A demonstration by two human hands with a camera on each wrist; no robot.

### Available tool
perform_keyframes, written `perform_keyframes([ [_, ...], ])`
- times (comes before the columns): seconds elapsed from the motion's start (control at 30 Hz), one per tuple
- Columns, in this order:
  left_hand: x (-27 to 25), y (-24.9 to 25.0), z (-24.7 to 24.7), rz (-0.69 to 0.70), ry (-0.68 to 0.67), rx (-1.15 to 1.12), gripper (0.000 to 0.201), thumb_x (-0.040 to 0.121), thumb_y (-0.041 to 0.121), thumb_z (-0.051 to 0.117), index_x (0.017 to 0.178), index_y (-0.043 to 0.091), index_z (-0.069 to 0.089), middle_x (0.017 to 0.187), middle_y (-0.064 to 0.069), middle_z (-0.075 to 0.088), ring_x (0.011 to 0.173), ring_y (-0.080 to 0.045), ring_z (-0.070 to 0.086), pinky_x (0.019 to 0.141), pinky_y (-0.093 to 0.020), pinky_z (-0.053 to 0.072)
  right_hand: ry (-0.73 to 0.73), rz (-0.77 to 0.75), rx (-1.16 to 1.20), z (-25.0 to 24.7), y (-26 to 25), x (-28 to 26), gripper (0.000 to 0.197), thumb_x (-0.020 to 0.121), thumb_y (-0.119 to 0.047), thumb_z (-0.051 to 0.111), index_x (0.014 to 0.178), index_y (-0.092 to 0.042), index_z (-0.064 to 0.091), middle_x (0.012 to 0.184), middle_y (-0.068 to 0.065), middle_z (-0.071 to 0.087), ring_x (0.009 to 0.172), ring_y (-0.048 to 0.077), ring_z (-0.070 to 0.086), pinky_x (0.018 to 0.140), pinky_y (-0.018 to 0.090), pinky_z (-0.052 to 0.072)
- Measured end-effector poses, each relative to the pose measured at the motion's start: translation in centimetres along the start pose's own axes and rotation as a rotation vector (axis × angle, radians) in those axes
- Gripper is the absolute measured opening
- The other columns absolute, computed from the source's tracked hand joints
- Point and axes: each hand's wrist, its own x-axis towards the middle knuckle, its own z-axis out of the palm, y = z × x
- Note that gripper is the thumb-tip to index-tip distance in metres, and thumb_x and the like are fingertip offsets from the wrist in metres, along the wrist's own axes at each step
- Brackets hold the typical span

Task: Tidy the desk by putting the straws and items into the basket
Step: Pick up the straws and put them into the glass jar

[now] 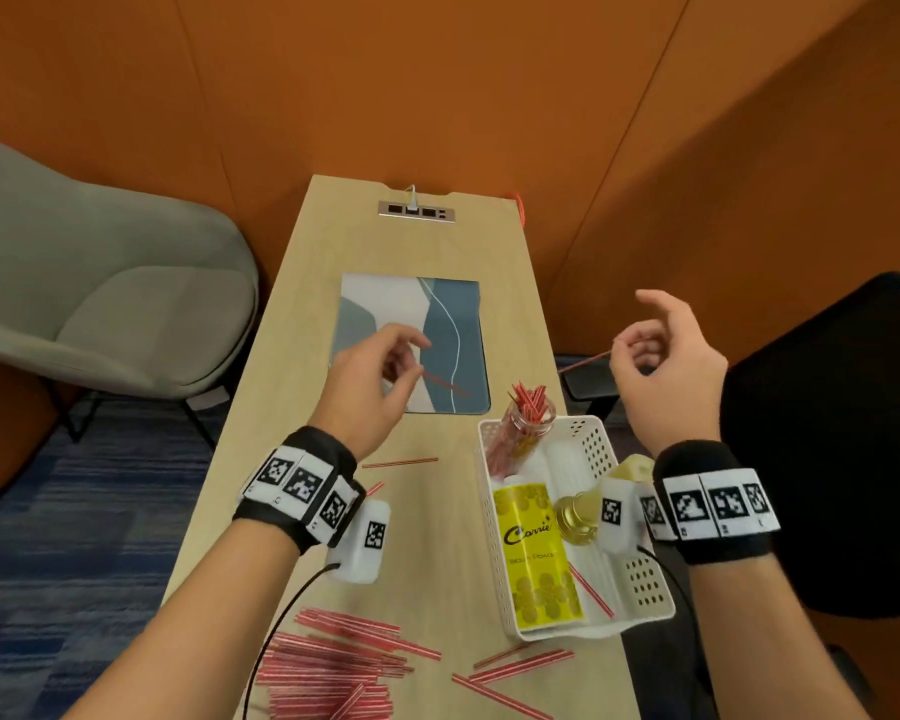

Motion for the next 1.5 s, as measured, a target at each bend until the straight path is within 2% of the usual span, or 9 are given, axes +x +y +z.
perform_keyframes([
  [0.13,2.7,4.4,0.2,0.104,-0.034,0.012,0.014,0.092,0.003,0.059,0.096,0.015,0.053,0.084,0.001,0.059,0.078,-0.014,0.057,0.072,-0.025,0.049,-0.207,0.088,-0.077,2.5,3.0,0.5,0.052,0.086,0.000,0.062,0.134,-0.019,0.052,0.086,-0.002,0.063,0.070,0.013,0.061,0.067,0.020,0.054],
  [0.23,4.3,6.7,0.6,0.165,-0.096,0.073,0.016,0.092,0.004,0.059,0.097,0.016,0.050,0.084,0.001,0.057,0.076,-0.014,0.053,0.070,-0.026,0.048,-0.398,0.153,-0.193,4.0,4.8,-0.8,0.063,0.087,-0.016,0.070,0.141,-0.029,0.042,0.100,-0.009,0.057,0.069,0.009,0.059,0.072,0.027,0.052],
  [0.37,6.8,8.8,1.7,0.208,-0.237,0.167,0.023,0.090,0.002,0.060,0.100,0.020,0.049,0.082,0.002,0.057,0.072,-0.011,0.051,0.067,-0.022,0.045,-0.208,0.256,-0.128,2.8,5.8,-4.6,0.022,0.088,-0.030,0.070,0.102,-0.033,0.054,0.081,-0.007,0.058,0.069,0.009,0.056,0.067,0.032,0.048],
  [0.5,9.2,9.7,4.3,0.216,-0.402,0.277,0.024,0.088,0.003,0.062,0.098,0.022,0.051,0.082,0.004,0.059,0.072,-0.012,0.053,0.069,-0.028,0.049,-0.499,0.346,-0.010,4.1,6.6,-11.8,0.016,0.087,-0.032,0.071,0.077,-0.029,0.058,0.059,-0.002,0.057,0.048,0.006,0.051,0.053,0.023,0.038],
  [0.8,9.8,7.7,11.3,0.185,-0.633,0.405,0.020,0.083,0.009,0.069,0.092,0.024,0.059,0.080,0.008,0.063,0.075,-0.011,0.060,0.072,-0.033,0.054,-0.873,0.314,0.023,7.2,6.5,-20.5,0.017,0.082,-0.040,0.064,0.087,-0.024,0.062,0.058,-0.010,0.055,0.058,0.002,0.052,0.058,0.013,0.039],
  [0.93,8.3,5.3,12.8,0.191,-0.627,0.470,0.035,0.077,0.043,0.079,0.105,0.028,0.063,0.100,0.008,0.058,0.090,-0.011,0.054,0.076,-0.027,0.045,-0.939,0.285,-0.036,8.2,6.3,-20.4,0.019,0.083,-0.042,0.063,0.090,-0.024,0.062,0.059,-0.011,0.054,0.062,0.005,0.053,0.059,0.019,0.041],
  [1.1,6.1,0.8,9.0,0.038,-0.342,0.250,0.032,0.078,0.048,0.077,0.101,0.027,0.066,0.093,0.006,0.062,0.080,-0.011,0.055,0.072,-0.024,0.044,-0.976,0.282,-0.100,11.7,6.9,-17.9,0.008,0.086,-0.026,0.064,0.090,-0.020,0.068,0.069,-0.008,0.060,0.070,0.013,0.061,0.061,0.020,0.043],
  [1.27,0.0,-9.2,3.7,-0.434,-0.019,0.154,0.012,0.079,0.018,0.076,0.082,0.027,0.069,0.073,0.002,0.066,0.063,-0.012,0.059,0.069,-0.025,0.050,-0.870,0.234,-0.193,19.6,8.3,-15.0,0.030,0.085,-0.010,0.062,0.114,-0.015,0.067,0.112,0.012,0.060,0.098,0.029,0.060,0.093,0.032,0.047],
  [1.5,-12.2,-17.9,2.2,-0.911,-0.045,0.172,0.011,0.067,0.026,0.084,0.070,0.022,0.074,0.060,0.002,0.066,0.054,-0.013,0.058,0.061,-0.027,0.053,-0.823,0.341,-0.330,24.8,9.9,-13.6,0.046,0.088,-0.009,0.063,0.132,-0.020,0.054,0.131,0.015,0.038,0.107,0.036,0.057,0.102,0.036,0.045],
])
